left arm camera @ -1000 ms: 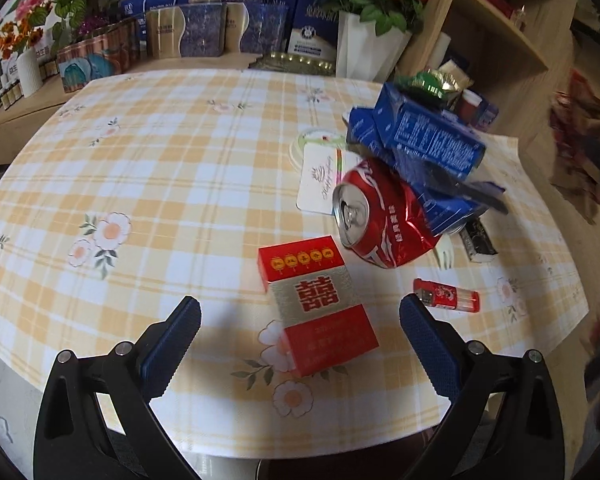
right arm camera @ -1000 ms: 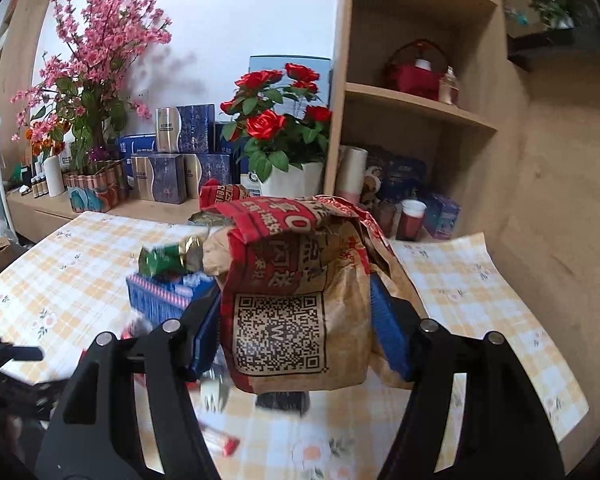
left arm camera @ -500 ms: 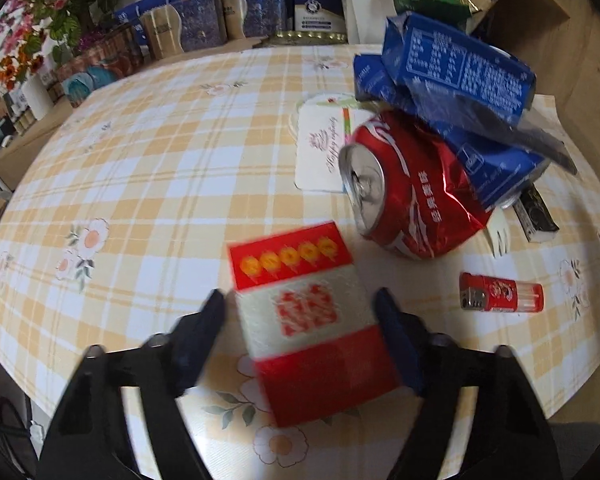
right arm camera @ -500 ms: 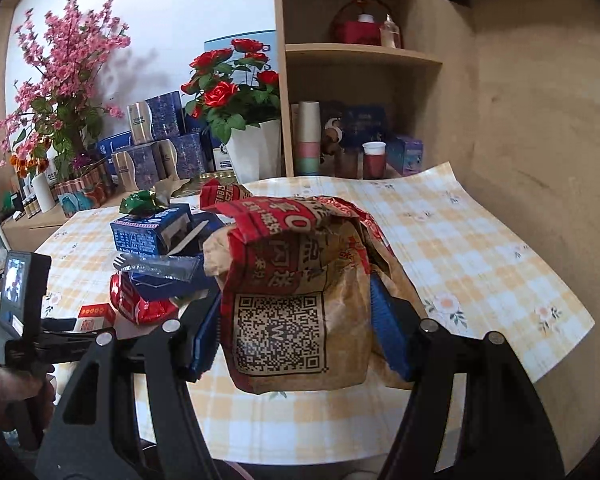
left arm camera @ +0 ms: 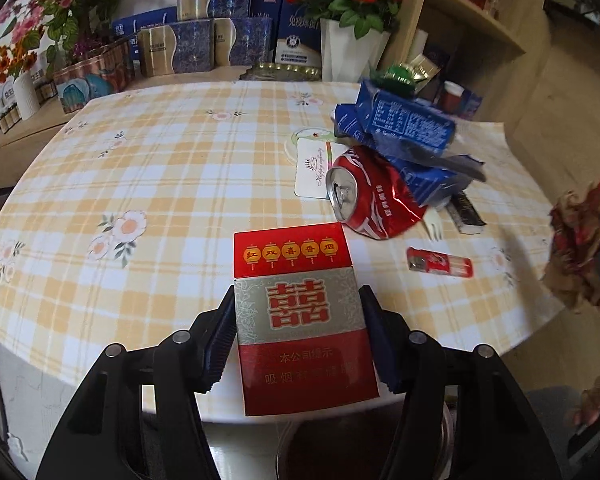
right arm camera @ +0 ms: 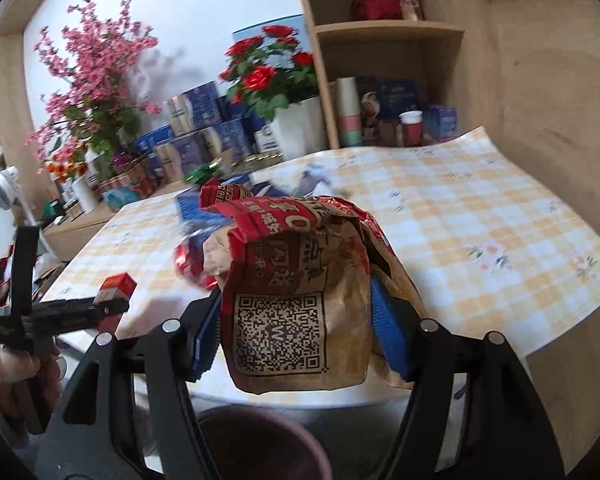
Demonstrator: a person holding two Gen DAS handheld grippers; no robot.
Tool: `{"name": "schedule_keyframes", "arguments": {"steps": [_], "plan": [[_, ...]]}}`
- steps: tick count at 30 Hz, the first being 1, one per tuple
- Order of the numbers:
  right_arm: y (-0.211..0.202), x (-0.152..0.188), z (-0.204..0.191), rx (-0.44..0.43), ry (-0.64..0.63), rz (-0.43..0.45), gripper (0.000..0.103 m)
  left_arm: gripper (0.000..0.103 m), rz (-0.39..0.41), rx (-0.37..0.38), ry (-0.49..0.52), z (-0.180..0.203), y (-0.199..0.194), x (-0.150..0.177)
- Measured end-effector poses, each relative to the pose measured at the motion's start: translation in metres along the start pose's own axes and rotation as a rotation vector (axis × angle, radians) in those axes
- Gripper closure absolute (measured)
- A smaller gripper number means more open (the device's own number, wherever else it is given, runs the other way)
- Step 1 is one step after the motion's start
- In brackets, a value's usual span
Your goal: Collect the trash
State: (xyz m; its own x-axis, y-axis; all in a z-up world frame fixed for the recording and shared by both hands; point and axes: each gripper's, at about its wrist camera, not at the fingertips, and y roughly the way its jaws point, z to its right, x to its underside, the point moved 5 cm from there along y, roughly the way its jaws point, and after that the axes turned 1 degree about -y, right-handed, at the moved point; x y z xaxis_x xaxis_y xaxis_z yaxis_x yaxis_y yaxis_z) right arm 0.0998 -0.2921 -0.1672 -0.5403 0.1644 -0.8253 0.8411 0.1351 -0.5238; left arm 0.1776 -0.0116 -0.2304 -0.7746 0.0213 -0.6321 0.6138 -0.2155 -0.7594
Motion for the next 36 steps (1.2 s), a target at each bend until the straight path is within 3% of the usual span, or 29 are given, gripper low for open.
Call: {"name": "schedule_keyframes", "arguments": {"steps": [7,14,22,28,32,34,36], "plan": [[-0.021,0.04,-0.041,-0.112,-0.028,-0.075,0.036,0.045,0.066,0.079,-0.008,-0.014,-0.062,0.049],[-0.035,0.099,-0.084,-0.169,-0.096,-0.171,0.036,0.046,0.136,0.082,-0.046,-0.031,-0.092,0.097],[-0.007,0.136,-0.101,-0.224,-0.075,-0.323,0.036,0.046,0.139,0.084,0.023,-0.03,-0.091,0.111],[0.023,0.161,-0.083,-0.202,-0.007,-0.431,0.036,0.046,0.108,0.147,-0.052,-0.028,-0.071,0.118],[0.028,0.172,-0.076,-0.17,0.014,-0.457,0.034,0.046,0.091,0.149,0.016,-0.01,-0.061,0.12],[0.026,0.172,-0.075,-0.179,0.023,-0.447,0.031,0.046,0.074,0.158,0.06,0.0,-0.058,0.124],[0.024,0.171,-0.076,-0.186,0.026,-0.434,0.015,0.046,0.064,0.169,0.092,0.007,-0.056,0.126]]}}
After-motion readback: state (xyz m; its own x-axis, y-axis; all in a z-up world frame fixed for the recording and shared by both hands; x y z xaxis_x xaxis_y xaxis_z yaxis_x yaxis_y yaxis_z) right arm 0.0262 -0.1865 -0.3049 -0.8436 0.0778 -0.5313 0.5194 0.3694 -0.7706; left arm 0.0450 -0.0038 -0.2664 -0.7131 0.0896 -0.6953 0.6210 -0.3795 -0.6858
